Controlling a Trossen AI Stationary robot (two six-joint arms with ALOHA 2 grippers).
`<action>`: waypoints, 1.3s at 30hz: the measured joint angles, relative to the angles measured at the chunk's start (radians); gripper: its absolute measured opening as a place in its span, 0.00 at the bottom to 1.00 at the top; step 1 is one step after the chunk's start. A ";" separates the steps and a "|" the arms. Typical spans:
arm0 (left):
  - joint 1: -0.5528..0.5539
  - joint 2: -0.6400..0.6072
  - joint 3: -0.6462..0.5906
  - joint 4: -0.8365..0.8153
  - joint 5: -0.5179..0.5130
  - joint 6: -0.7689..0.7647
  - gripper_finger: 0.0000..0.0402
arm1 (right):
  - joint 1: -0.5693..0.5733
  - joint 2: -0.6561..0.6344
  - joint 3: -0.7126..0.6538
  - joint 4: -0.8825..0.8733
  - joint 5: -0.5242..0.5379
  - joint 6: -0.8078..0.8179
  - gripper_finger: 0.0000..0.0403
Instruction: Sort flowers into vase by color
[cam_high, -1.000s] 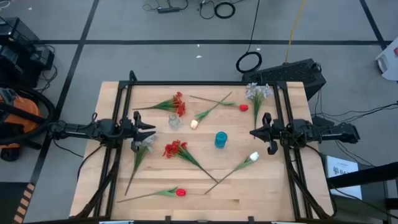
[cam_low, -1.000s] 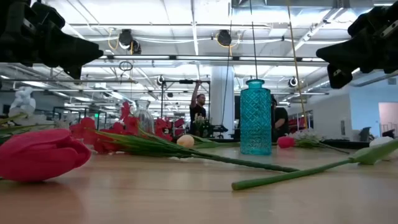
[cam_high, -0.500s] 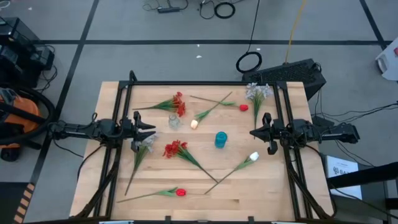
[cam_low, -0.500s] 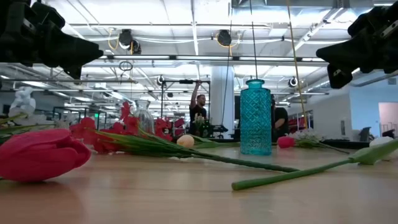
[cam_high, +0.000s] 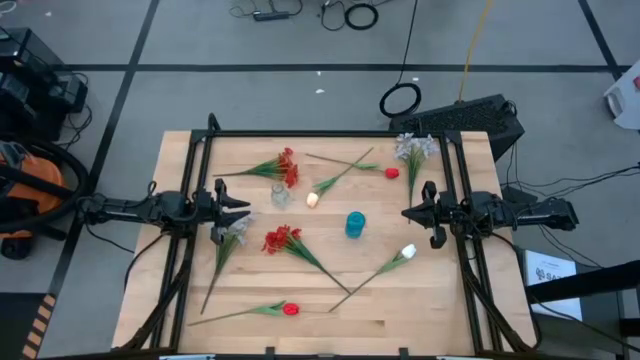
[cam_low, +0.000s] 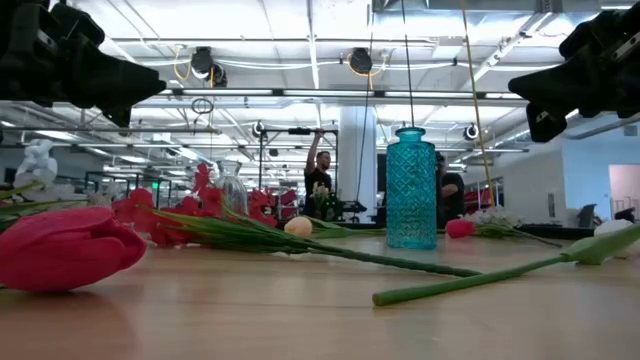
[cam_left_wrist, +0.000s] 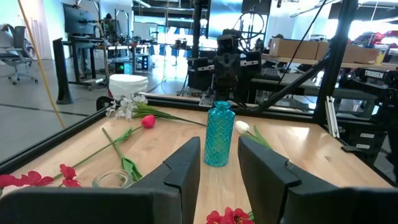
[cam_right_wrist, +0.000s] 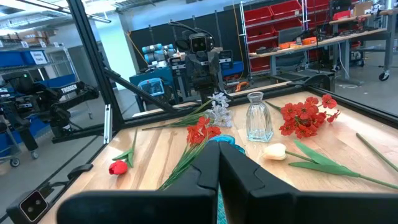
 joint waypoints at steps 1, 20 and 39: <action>0.000 0.000 0.000 0.000 0.000 0.000 0.29 | 0.000 0.000 0.000 0.000 0.000 0.000 0.00; 0.000 0.000 0.000 0.000 0.000 0.000 0.29 | 0.000 0.082 0.048 0.048 0.086 -0.011 0.00; 0.000 0.000 0.000 0.000 0.000 0.000 0.29 | -0.031 0.984 0.793 -0.175 0.645 0.253 0.00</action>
